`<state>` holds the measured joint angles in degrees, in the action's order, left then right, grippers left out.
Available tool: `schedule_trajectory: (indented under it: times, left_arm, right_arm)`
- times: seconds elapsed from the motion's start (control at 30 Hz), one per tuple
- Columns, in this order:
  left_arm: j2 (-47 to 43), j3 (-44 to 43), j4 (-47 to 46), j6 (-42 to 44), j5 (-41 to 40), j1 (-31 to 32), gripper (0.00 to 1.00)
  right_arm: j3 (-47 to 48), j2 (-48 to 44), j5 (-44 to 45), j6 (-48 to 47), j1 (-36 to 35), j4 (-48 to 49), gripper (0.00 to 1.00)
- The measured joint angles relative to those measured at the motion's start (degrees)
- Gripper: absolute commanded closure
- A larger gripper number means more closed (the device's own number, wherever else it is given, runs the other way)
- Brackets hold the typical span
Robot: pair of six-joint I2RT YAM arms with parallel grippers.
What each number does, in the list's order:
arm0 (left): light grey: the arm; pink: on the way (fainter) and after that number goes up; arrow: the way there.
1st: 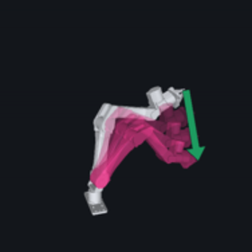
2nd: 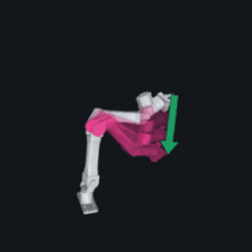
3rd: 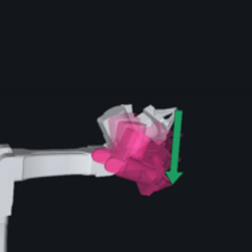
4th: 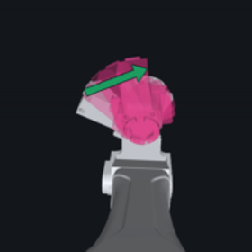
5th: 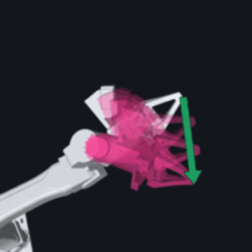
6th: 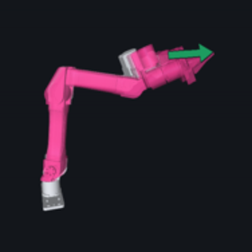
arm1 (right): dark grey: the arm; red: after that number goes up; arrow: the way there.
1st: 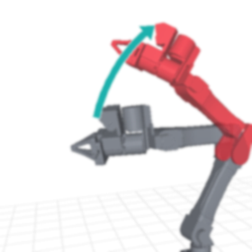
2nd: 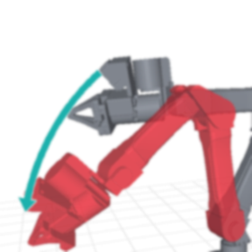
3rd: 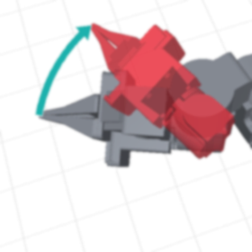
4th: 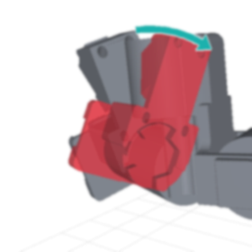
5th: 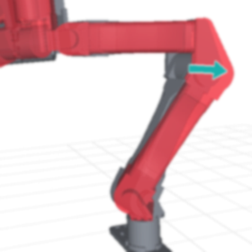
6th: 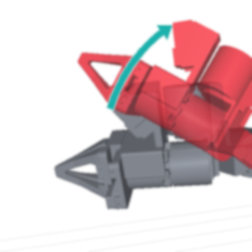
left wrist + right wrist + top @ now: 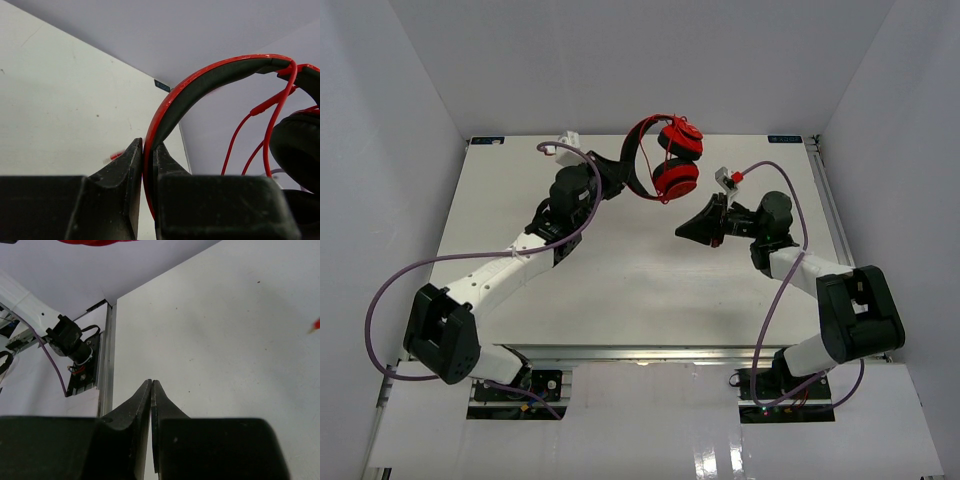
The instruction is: Wrap the headphones
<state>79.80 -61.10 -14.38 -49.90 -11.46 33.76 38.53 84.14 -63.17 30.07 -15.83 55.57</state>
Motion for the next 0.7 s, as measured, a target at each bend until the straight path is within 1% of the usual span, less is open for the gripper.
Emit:
schedule_trajectory:
  times: [0.07,0.1,0.13,0.17,0.2,0.27,0.3,0.4,0.53,0.63,0.7]
  left_arm:
    - [0.33,0.66,0.05,-0.01,-0.16,-0.01,1.0]
    - [0.41,0.86,0.17,0.05,-0.19,0.0,1.0]
    - [0.45,1.04,0.17,0.31,-0.19,0.0,1.0]
    - [0.44,1.18,-0.08,0.82,-0.18,0.0,1.0]
    - [0.42,1.31,-0.47,1.38,-0.17,0.0,1.0]
    - [0.38,1.4,-1.0,2.72,-0.11,0.0,1.0]
    - [0.34,1.4,-1.13,3.4,-0.05,0.0,1.0]
    - [0.23,1.4,-1.14,5.31,0.38,0.0,1.0]
    - [-0.09,1.38,-0.42,7.0,1.44,0.0,1.0]
    - [-0.78,1.38,0.47,7.47,2.19,0.0,1.0]
    - [-1.41,1.38,0.92,7.51,2.74,0.0,1.0]
  right_arm:
    - [-0.03,-0.73,0.68,-3.29,-0.11,-4.56,0.5]
    - [0.0,-1.16,1.17,-4.88,-0.14,-7.04,0.4]
    - [0.44,-1.75,2.35,-7.92,-0.18,-11.2,0.29]
    - [1.54,-2.44,4.54,-12.49,-0.23,-16.83,0.12]
    - [2.89,-3.03,7.06,-17.05,-0.29,-22.14,0.04]
    - [4.14,-4.85,11.84,-24.18,-0.04,-28.99,0.1]
    - [4.24,-6.05,13.81,-27.0,0.23,-31.09,0.1]
    - [3.48,-10.01,17.58,-32.37,1.19,-32.92,0.1]
    - [2.56,-11.24,19.17,-34.32,1.61,-26.06,0.1]
    - [4.18,-7.37,19.33,-32.67,1.5,-21.03,0.08]
    - [7.09,-2.92,19.78,-29.79,1.21,-18.35,0.02]
